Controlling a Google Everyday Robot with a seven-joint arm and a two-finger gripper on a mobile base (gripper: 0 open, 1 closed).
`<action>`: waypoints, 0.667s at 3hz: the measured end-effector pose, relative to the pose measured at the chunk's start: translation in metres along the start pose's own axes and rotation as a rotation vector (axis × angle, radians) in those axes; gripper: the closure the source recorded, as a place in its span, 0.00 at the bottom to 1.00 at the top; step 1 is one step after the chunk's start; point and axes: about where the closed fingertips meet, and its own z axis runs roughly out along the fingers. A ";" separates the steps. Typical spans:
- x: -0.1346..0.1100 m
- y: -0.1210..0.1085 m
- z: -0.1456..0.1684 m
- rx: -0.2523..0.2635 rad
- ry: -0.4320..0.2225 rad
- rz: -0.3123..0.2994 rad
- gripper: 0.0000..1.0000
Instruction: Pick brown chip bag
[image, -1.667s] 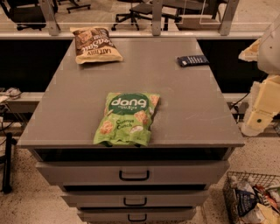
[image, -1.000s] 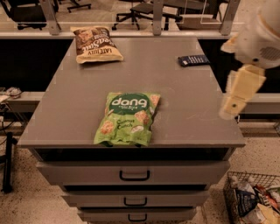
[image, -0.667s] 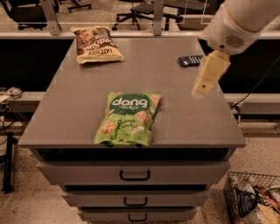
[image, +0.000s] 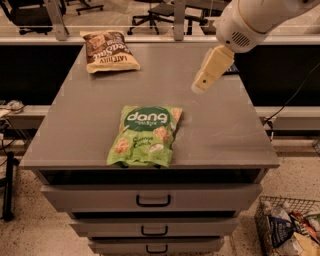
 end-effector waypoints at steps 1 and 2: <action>0.000 0.000 0.000 0.000 0.000 0.000 0.00; -0.010 -0.002 0.011 -0.010 -0.043 0.029 0.00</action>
Offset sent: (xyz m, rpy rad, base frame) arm 0.0211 0.0244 -0.0065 0.1276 0.0103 -0.0055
